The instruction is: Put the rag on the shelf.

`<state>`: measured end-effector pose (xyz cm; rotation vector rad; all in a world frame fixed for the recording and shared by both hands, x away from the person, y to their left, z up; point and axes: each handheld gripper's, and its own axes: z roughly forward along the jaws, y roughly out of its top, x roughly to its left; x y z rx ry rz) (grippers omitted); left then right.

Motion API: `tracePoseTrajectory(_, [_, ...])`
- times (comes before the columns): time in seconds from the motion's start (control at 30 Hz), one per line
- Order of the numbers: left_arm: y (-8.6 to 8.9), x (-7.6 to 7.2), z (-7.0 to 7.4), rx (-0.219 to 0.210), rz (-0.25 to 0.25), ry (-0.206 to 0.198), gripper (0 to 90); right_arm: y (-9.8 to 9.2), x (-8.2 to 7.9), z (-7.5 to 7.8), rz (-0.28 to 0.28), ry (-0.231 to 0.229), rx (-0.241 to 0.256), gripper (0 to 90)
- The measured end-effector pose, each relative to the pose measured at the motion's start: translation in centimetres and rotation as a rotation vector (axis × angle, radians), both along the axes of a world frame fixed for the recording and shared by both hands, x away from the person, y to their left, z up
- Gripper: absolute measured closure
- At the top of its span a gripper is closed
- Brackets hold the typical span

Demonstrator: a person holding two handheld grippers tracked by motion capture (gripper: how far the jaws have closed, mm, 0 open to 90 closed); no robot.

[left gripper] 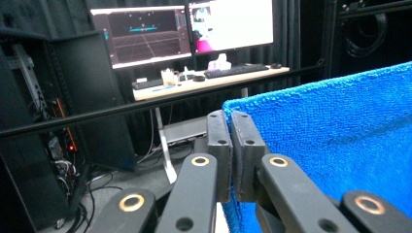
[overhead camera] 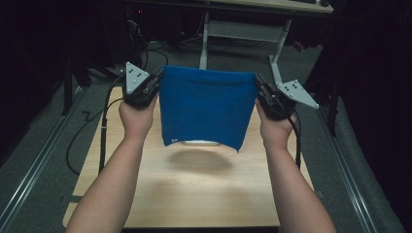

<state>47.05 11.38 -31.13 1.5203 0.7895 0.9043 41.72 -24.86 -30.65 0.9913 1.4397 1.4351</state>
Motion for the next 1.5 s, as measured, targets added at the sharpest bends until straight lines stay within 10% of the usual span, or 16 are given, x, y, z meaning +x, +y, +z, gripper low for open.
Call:
tracePoseTrajectory(0.5, [-0.8,4.7,-0.9,0.069,0.01,0.056,88.0,-0.5,5.7,-1.0,-0.024,0.073,-0.013,87.7])
tracePoseTrajectory(0.8, [-1.0,7.3,-6.6,0.152,-0.011,0.217,88.0,-0.6,8.7,-4.6,-0.028,0.21,-0.064,87.7])
tracePoseTrajectory(1.5, [-0.6,6.2,-14.9,0.161,-0.087,0.391,87.9,-1.1,8.7,-13.3,0.011,0.381,-0.064,87.6])
